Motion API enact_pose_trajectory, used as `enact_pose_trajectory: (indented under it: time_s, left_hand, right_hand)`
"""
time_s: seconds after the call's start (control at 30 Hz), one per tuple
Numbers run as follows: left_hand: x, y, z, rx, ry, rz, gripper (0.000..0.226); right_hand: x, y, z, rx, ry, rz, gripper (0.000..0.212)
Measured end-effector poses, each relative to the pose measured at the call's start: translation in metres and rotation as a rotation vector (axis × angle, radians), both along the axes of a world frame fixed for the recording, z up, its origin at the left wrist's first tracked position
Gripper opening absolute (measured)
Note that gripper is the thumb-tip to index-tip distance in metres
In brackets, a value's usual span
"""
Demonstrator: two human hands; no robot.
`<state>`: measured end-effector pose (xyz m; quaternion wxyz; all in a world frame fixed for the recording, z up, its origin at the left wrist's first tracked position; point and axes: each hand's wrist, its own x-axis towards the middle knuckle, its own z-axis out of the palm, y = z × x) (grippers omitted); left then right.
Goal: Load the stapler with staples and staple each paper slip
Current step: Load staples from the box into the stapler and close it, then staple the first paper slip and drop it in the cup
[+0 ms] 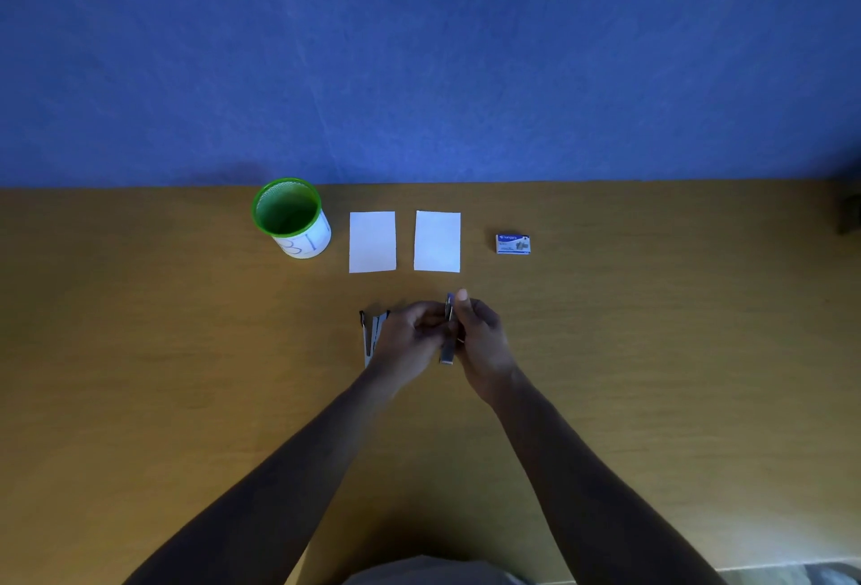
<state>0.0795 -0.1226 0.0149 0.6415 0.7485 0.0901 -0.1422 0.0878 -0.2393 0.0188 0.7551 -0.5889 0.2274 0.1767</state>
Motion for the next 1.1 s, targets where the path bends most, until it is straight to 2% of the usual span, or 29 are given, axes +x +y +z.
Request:
enact_pose_trajectory:
  time_s: [0.13, 0.23, 0.33, 0.5, 0.6, 0.7, 0.83, 0.9, 0.97, 1.1]
  left_hand:
    - [0.014, 0.0, 0.008, 0.141, -0.089, -0.02, 0.008]
    - [0.031, 0.006, 0.009, 0.417, -0.315, -0.039, 0.009]
    - [0.058, 0.017, 0.005, 0.663, -0.464, -0.123, 0.023]
    - [0.106, 0.028, -0.006, 0.968, -0.436, -0.403, 0.062]
    - [0.127, 0.03, -0.016, 1.076, -0.349, -0.594, 0.074]
    - [0.134, 0.031, -0.025, 1.125, -0.315, -0.693, 0.075]
    - [0.132, 0.031, -0.028, 1.103, -0.36, -0.635, 0.065]
    - [0.129, 0.03, -0.027, 1.089, -0.382, -0.592, 0.059]
    - [0.125, 0.028, -0.026, 1.067, -0.4, -0.554, 0.053]
    - [0.118, 0.023, -0.022, 1.022, -0.432, -0.467, 0.041]
  right_hand:
    - [0.002, -0.006, 0.0, 0.036, -0.022, 0.038, 0.043]
    - [0.006, -0.012, -0.004, 0.067, 0.001, 0.052, 0.052]
    - [0.008, -0.016, -0.008, 0.005, 0.031, 0.022, 0.047]
    - [0.008, -0.022, -0.015, -0.001, 0.034, 0.001, 0.037]
    - [0.007, -0.021, -0.018, -0.048, 0.012, -0.019, 0.035]
    - [0.007, -0.021, -0.021, -0.233, -0.052, -0.005, 0.029]
    - [0.01, -0.023, -0.024, -0.826, -0.128, 0.1, 0.037]
    - [0.014, -0.018, -0.024, -1.024, -0.129, 0.157, 0.042]
    - [0.018, -0.011, -0.026, -1.153, -0.121, 0.236, 0.044]
    - [0.023, -0.002, -0.033, -1.281, -0.159, 0.329, 0.049]
